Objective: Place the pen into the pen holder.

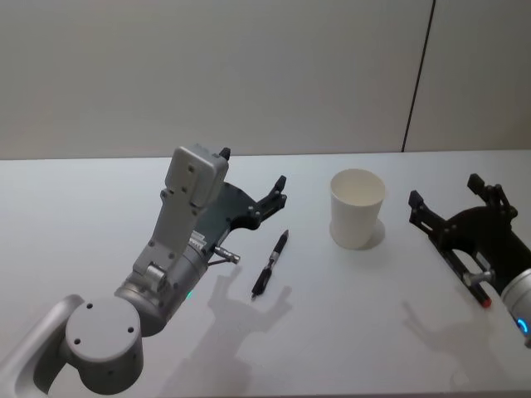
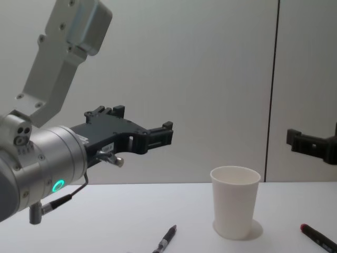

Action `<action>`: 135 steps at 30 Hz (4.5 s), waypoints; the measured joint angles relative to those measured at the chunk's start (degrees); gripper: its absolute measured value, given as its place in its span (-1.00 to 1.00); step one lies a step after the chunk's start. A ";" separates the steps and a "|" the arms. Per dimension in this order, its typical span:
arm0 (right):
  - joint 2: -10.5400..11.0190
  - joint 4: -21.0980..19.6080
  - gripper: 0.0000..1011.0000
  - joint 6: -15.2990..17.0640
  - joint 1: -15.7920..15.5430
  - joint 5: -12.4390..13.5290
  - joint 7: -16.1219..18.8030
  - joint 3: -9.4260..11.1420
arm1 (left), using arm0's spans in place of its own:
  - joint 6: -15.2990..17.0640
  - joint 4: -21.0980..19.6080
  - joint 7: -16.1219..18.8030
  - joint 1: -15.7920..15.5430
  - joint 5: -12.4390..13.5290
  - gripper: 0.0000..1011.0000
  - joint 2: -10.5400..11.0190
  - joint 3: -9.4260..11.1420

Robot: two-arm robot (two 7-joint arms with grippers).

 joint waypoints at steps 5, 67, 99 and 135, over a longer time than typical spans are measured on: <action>-0.85 0.97 0.98 1.25 1.37 -0.50 -0.88 0.03 | 0.00 0.00 0.00 0.00 0.00 0.99 0.00 0.00; -9.76 35.53 0.98 18.85 22.18 -7.17 -3.62 1.00 | 0.00 0.00 0.00 0.00 0.00 0.99 0.00 0.00; -9.72 41.19 -0.63 17.06 23.37 -7.27 2.69 1.66 | 0.00 0.00 0.00 0.00 0.00 0.99 0.00 0.00; -8.49 31.08 -0.63 -3.51 19.03 -5.62 7.75 1.91 | 0.00 0.00 0.00 0.00 0.00 0.99 0.00 0.00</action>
